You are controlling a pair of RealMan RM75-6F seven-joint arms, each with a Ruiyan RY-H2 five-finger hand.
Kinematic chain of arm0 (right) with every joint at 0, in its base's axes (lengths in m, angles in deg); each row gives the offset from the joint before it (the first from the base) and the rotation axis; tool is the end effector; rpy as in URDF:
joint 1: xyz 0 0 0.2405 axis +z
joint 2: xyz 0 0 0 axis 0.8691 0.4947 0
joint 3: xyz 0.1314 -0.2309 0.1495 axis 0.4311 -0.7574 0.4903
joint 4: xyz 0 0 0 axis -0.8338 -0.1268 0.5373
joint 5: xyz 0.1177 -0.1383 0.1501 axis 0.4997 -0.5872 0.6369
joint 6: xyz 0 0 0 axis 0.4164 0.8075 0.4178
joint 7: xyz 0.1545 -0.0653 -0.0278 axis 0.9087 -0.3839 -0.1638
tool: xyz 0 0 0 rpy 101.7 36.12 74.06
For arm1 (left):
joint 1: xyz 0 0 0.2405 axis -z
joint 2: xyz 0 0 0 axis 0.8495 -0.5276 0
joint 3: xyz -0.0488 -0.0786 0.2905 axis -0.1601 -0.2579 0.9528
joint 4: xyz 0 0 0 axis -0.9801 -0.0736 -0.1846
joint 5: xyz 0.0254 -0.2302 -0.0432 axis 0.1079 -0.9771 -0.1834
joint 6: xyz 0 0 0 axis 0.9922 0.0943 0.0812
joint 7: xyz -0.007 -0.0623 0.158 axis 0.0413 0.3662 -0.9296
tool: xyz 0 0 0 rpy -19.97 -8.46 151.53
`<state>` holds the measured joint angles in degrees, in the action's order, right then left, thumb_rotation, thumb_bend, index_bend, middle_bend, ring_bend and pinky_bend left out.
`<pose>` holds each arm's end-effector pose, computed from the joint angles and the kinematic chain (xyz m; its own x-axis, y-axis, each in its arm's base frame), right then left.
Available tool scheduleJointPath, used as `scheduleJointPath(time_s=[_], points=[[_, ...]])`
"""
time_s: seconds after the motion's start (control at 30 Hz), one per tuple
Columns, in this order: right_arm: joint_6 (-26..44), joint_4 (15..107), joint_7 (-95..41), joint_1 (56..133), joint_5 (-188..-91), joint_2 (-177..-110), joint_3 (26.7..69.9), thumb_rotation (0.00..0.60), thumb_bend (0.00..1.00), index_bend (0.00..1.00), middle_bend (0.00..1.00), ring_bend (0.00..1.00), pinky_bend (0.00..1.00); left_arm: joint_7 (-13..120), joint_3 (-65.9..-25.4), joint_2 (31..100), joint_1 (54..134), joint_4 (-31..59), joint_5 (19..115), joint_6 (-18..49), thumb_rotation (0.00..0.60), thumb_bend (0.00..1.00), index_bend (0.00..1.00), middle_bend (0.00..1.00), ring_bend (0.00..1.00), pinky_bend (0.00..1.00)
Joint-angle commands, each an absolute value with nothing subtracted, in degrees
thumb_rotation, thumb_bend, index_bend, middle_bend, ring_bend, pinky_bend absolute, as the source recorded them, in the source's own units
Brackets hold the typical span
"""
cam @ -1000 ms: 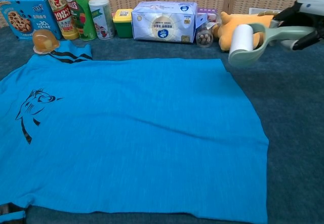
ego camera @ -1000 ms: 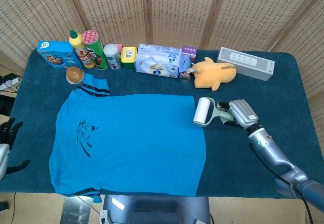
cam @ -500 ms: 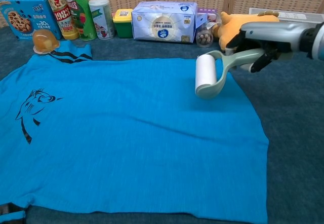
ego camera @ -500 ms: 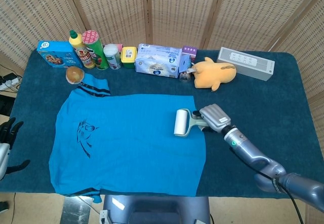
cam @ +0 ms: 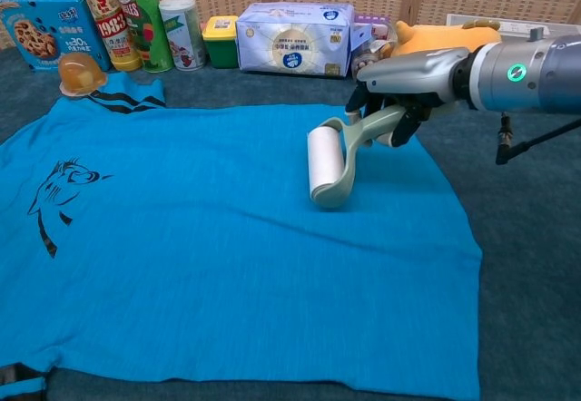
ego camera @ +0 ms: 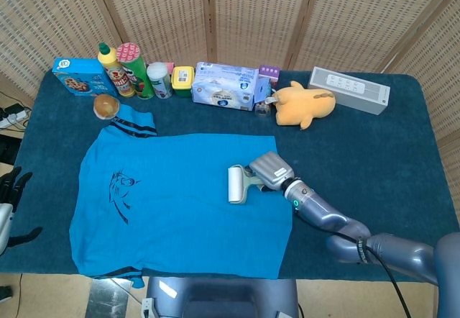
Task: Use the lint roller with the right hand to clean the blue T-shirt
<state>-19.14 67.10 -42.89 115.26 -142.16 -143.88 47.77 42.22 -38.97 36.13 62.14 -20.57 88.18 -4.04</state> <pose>-0.1328 -0.4498 -0.0507 0.6250 -0.3458 0.6999 -0.7310 -0.5740 0.3691 -0.3357 0.1976 0.1909 0.4990 0.0769 0.8632 0.8627 0.0501 -0.5032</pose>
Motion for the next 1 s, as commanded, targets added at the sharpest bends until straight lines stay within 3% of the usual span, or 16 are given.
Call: scheduleJointPath(time_s=[0.03, 0.4, 1.0], points=[[-18.70, 67.77, -50.68, 117.59, -135.06, -145.18, 46.40, 0.600, 1.00, 0.66, 0.71, 0.91, 1.00, 42.86, -38.79, 35.83, 62.15, -20.36, 88.66, -3.96, 0.600, 0.12, 0.00, 0.00, 0.00, 0.09], [-15.81, 69.60, -60.05, 122.61, -122.26, -147.65, 45.35, 0.600, 1.00, 0.66, 0.71, 0.91, 1.00, 43.68, -38.76, 35.56, 62.09, -20.23, 88.81, -4.06, 0.600, 0.12, 0.00, 0.00, 0.00, 0.09], [-14.19, 71.79, -65.91, 129.02, -110.82, -147.45, 42.95, 0.600, 1.00, 0.67, 0.71, 0.91, 1.00, 44.09, -38.84, 35.28, 62.41, -20.12, 88.43, -3.43, 0.600, 0.11, 0.00, 0.00, 0.00, 0.09]])
